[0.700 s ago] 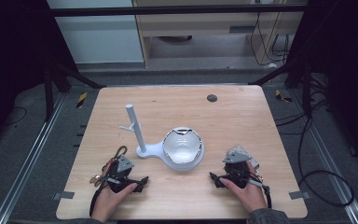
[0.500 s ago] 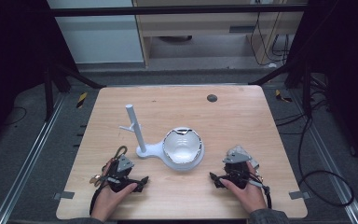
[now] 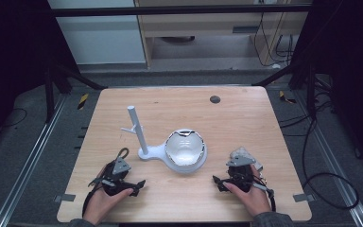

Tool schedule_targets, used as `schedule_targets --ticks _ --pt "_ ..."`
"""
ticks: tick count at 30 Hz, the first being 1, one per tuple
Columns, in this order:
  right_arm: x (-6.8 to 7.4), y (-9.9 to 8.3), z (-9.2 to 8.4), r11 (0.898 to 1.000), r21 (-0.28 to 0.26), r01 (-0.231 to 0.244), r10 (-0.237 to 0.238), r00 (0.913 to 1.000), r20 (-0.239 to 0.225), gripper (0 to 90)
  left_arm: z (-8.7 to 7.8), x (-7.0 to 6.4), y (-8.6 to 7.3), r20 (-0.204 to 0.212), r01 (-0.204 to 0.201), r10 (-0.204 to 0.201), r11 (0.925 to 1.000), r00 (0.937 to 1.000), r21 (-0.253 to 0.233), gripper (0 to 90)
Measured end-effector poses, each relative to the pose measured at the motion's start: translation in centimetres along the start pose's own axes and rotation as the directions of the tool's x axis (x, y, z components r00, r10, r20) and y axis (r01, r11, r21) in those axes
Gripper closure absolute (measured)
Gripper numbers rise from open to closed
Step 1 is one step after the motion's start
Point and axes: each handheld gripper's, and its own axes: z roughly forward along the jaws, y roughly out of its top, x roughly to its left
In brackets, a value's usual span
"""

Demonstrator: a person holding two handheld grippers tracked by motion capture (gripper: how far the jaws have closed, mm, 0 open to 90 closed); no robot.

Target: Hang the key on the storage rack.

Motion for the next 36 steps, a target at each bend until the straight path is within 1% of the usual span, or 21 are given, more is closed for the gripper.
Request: schedule_targets --ticks 3,5,6,7,8,9,10,11,13,14,15,16,17,20,23,24,29,32,34,35,36 --pt "0.0 -0.1 -0.1 1.0 0.0 0.005 -0.005 1.0 -0.001 5.8 -1.2 1.2 0.7 -0.025 -0.018 0.019 0.9991 0.9995 0.037 6.7" --pt "0.0 -0.1 -0.1 1.0 0.002 0.005 -0.005 1.0 -0.002 5.8 -1.8 2.3 1.0 -0.016 0.006 -0.005 0.9987 0.9999 0.05 9.2" --pt "0.0 -0.1 -0.1 1.0 0.002 0.005 -0.005 1.0 -0.002 5.8 -1.8 2.3 1.0 -0.016 0.006 -0.005 0.9987 0.9999 0.05 10.3" --pt "0.0 -0.1 -0.1 1.0 0.002 0.004 -0.004 1.0 -0.005 5.8 -2.2 3.4 1.1 -0.028 0.021 -0.019 0.9974 0.9994 0.069 10.9" --pt "0.0 -0.1 -0.1 1.0 0.0 0.005 -0.005 1.0 -0.005 5.8 -2.2 3.4 1.1 -0.028 0.021 -0.019 0.9974 0.9994 0.069 11.8" --pt "0.0 -0.1 -0.1 1.0 -0.001 0.006 -0.006 1.0 -0.005 5.8 -2.4 4.0 1.1 -0.035 0.024 -0.022 0.9964 0.9992 0.082 12.7" --pt "0.0 -0.1 -0.2 1.0 -0.001 0.007 -0.007 1.0 -0.005 5.8 -2.4 5.0 1.1 -0.036 0.043 -0.039 0.993 0.9986 0.11 13.1" --pt "0.0 -0.2 -0.2 1.0 0.0 0.005 -0.005 1.0 -0.005 5.8 -2.5 5.5 1.1 -0.037 0.052 -0.048 0.9909 0.9982 0.124 13.6" --pt "0.0 -0.2 -0.2 1.0 0.0 0.005 -0.005 1.0 -0.005 5.8 -2.4 6.3 1.1 -0.046 0.061 -0.055 0.989 0.9974 0.135 15.0" --pt "0.0 -0.2 -0.2 1.0 -0.001 0.008 -0.008 1.0 -0.005 5.8 -2.4 6.3 1.1 -0.046 0.061 -0.055 0.989 0.9974 0.135 15.9" --pt "0.0 -0.2 -0.2 1.0 0.0 0.005 -0.005 1.0 -0.005 5.8 -2.4 7.0 1.0 -0.045 0.069 -0.063 0.9865 0.997 0.149 16.0" --pt "0.0 -0.2 -0.2 1.0 0.0 0.005 -0.005 1.0 -0.005 5.8 -2.4 7.0 1.0 -0.045 0.069 -0.063 0.9865 0.997 0.149 16.9" --pt "0.0 -0.2 -0.2 1.0 0.0 0.005 -0.005 1.0 -0.005 5.8 -2.3 7.6 1.0 -0.049 0.075 -0.069 0.9852 0.9965 0.154 18.2" --pt "0.0 -0.2 -0.2 1.0 0.0 0.006 -0.006 1.0 -0.005 5.8 -2.3 8.0 1.0 -0.045 0.085 -0.078 0.984 0.9959 0.157 21.0" --pt "0.0 -0.2 -0.2 1.0 0.0 0.006 -0.006 1.0 -0.006 5.8 -2.0 8.5 1.4 -0.037 0.083 -0.077 0.9802 0.9963 0.18 24.7" --pt "0.0 -0.2 -0.2 1.0 0.0 0.006 -0.006 1.0 -0.005 5.7 -1.9 8.5 1.6 -0.036 0.081 -0.075 0.9798 0.9965 0.183 26.4" --pt "0.0 -0.2 -0.2 1.0 0.0 0.007 -0.007 1.0 -0.005 5.7 -1.2 9.0 1.9 -0.021 0.072 -0.069 0.9723 0.9974 0.222 35.1" --pt "0.0 -0.2 -0.2 1.0 0.0 0.007 -0.007 1.0 -0.005 5.7 -0.9 9.1 1.9 -0.023 0.071 -0.067 0.9702 0.9975 0.232 41.0" --pt "0.0 -0.2 -0.2 1.0 0.0 0.007 -0.007 1.0 -0.006 5.7 -0.5 9.3 1.9 -0.013 0.067 -0.066 0.9653 0.9977 0.252 43.0" --pt "0.0 -0.2 -0.2 1.0 0.0 0.007 -0.007 0.9999 -0.007 5.7 -0.4 9.3 1.8 -0.005 0.059 -0.059 0.9637 0.9982 0.26 45.0" --pt "0.0 -0.2 -0.2 1.0 -0.001 0.007 -0.007 0.9999 -0.009 5.6 -0.3 9.3 1.8 -0.004 0.045 -0.045 0.9596 0.999 0.278 47.0"
